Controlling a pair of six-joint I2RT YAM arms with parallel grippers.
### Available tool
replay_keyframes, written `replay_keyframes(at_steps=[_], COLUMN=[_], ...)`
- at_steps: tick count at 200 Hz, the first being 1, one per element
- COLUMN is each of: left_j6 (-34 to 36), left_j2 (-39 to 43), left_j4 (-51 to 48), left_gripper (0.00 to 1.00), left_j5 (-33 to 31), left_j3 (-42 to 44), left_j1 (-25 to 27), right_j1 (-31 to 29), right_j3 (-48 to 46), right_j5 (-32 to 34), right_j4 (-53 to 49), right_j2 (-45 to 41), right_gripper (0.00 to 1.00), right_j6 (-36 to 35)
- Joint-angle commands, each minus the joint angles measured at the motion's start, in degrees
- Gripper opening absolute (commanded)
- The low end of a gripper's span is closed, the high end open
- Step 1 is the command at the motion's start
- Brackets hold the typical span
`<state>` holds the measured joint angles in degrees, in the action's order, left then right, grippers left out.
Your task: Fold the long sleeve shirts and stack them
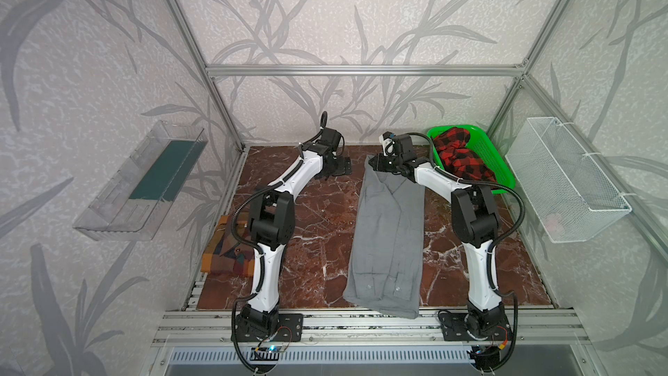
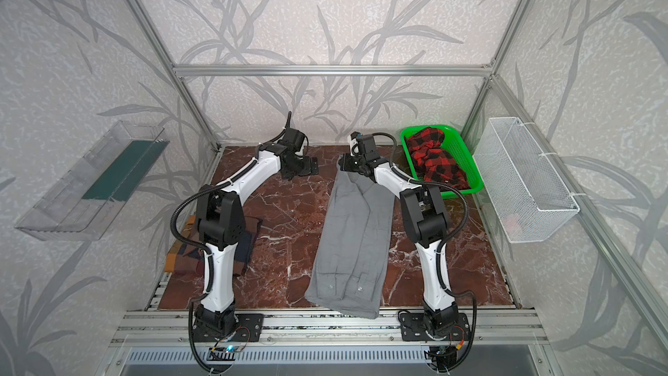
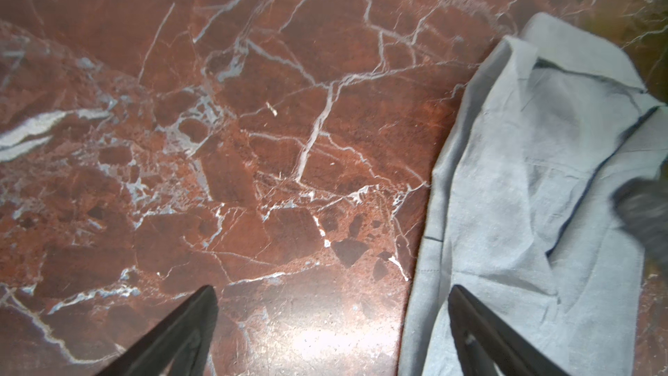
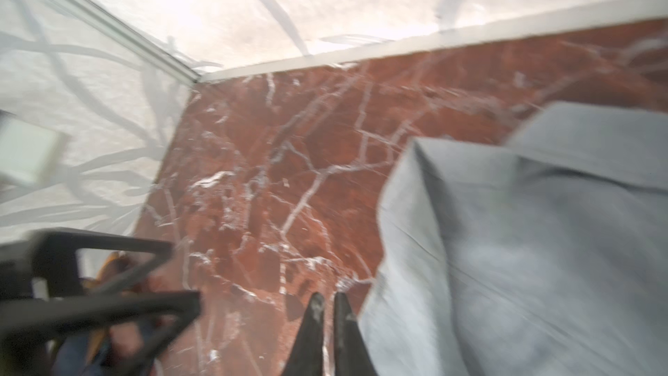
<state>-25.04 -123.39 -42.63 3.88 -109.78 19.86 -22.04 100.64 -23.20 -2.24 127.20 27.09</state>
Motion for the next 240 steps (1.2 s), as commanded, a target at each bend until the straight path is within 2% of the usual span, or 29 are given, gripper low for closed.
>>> replay_keyframes(at_steps=[1, 22, 68, 110, 126, 145, 159, 180, 194, 211, 236, 240], left_j6=[-1.8, -2.8, -5.6, -9.7, -11.7, -13.7, -15.0, -15.6, -16.2, -16.0, -16.5, -16.6], left_j2=[3.6, 5.1, 5.9, 10.0, 13.5, 19.4, 23.8, 29.7, 33.2, 38.3, 46.5, 47.4], left_j4=[0.4, 2.0, 2.0, 2.9, 4.2, 7.6, 10.0, 14.2, 15.3, 15.8, 20.1, 20.2], left_gripper=[0.99, 0.99, 0.99, 0.99, 0.99, 0.99, 0.99, 0.99, 0.99, 0.99, 0.99, 0.99], left_j5=[-1.6, -1.5, 0.1, -1.9, -6.3, -12.5, -13.0, -8.2, -5.4, -5.3, -1.4, -0.9], left_j3=[2.8, 5.7, 8.8, 15.0, 19.6, 27.5, 32.9, 39.5, 42.9, 47.7, 57.0, 58.0], left_j1=[0.1, 0.1, 0.2, 0.7, 1.9, 3.3, 3.4, 3.3, 3.0, 3.1, 3.6, 3.8], right_j1=[-0.2, 0.3, 0.7, 2.0, 2.0, 2.0, 1.8, 0.9, 0.6, 0.6, 0.2, 0.1], right_j3=[4.3, 9.7, 22.2, 23.7, 24.9, 25.6, 24.6, 18.6, 12.9, 4.2, -10.0, -12.5], right_j5=[-6.2, -6.3, -0.9, 1.2, 1.0, -0.5, -1.1, 0.2, 0.7, 2.1, 4.9, 5.7], right_j4=[2.4, 0.0, -12.8, -14.8, -15.5, -16.6, -16.9, -13.8, -11.3, -9.1, -9.8, -10.2], right_j2=[5.8, 10.6, 18.8, 21.4, 21.6, 20.6, 17.1, 7.7, -0.1, -9.8, -23.5, -26.2], right_gripper=[0.05, 0.01, 0.00, 0.00, 0.01, 0.11, 0.20, 0.43, 0.54, 0.59, 0.62, 0.65], right_j6=[4.9, 6.7, 7.1, 8.9, 7.8, 6.6, 5.1, 2.0, 0.8, 0.4, 0.0, 0.0])
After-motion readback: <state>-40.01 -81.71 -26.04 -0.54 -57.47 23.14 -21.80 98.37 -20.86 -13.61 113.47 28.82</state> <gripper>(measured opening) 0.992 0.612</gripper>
